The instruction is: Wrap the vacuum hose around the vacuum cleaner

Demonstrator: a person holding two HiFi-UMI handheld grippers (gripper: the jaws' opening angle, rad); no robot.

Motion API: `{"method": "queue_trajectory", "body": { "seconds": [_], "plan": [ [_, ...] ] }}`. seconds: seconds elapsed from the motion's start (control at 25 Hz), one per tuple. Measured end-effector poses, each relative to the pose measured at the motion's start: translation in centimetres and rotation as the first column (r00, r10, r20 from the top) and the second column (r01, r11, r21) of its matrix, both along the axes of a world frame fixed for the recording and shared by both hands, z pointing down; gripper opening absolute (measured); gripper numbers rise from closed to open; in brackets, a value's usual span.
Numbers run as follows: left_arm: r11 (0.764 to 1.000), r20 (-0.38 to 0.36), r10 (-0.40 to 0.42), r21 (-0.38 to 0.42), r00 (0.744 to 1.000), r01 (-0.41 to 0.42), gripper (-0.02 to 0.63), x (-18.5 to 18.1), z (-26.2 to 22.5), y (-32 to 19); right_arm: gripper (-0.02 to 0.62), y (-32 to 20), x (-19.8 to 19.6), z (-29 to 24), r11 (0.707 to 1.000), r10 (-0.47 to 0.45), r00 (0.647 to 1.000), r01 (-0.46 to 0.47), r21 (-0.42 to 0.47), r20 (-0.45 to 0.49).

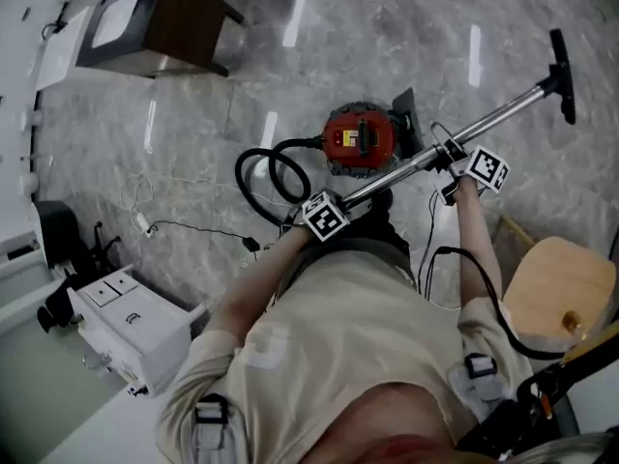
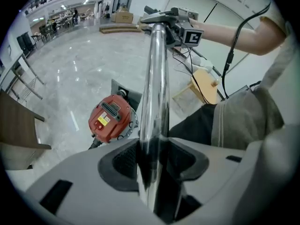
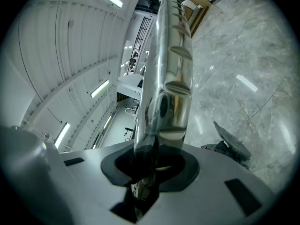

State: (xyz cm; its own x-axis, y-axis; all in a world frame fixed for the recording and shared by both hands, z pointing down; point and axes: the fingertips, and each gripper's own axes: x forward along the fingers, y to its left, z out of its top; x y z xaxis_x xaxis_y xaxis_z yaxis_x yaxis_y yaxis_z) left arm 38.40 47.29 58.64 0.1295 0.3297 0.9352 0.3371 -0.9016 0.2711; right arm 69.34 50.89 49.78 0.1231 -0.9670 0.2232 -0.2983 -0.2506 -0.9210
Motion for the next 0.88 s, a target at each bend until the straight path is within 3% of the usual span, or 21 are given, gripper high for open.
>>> {"method": "queue_trajectory", "body": {
  "seconds": [0.12,0.2,0.28,0.44,0.56,0.68,0.76,0.88],
  "plan": [
    [0.99,-0.059,-0.122,-0.076,0.991,0.117,0.19,1.3,-0.7,0.3,0.092,0.7,1.5,1.3,0.999,-0.018,0.999,0.02,-0.045,0.047],
    [0.961,-0.097,-0.223,-0.191,0.97,0.202,0.19,2.9,-2.1,0.4,0.092,1.8,3.8,2.0,0.994,-0.034,0.999,0.037,-0.098,0.031],
    [0.93,-0.101,-0.267,-0.289,0.959,0.228,0.19,3.4,-3.6,0.2,0.092,2.6,5.6,1.9,0.989,-0.044,0.999,0.043,-0.139,0.002],
    [0.925,-0.112,-0.154,-0.365,0.982,0.104,0.19,4.2,-3.8,1.9,0.092,2.4,7.4,-1.5,0.982,-0.101,0.99,0.084,-0.167,-0.097],
    [0.931,-0.157,-0.057,-0.365,0.986,-0.004,0.19,5.2,-2.7,3.0,0.092,-0.1,5.6,-5.3,0.977,-0.187,0.972,0.169,-0.127,-0.141],
    [0.94,-0.183,-0.002,-0.336,0.983,-0.06,0.198,6.5,-1.7,2.2,0.092,-2.6,3.4,-8.1,0.956,-0.284,0.942,0.263,-0.132,-0.179],
    [0.92,-0.195,0.019,-0.381,0.981,-0.094,0.198,7.2,-1.8,2.4,0.092,-4.4,2.4,-10.2,0.932,-0.357,0.904,0.328,-0.155,-0.235],
    [0.866,-0.218,0.059,-0.474,0.974,-0.159,0.188,8.9,-2.7,4.4,0.092,-6.5,1.6,-13.6,0.886,-0.461,0.831,0.412,-0.213,-0.31]
  ]
}}
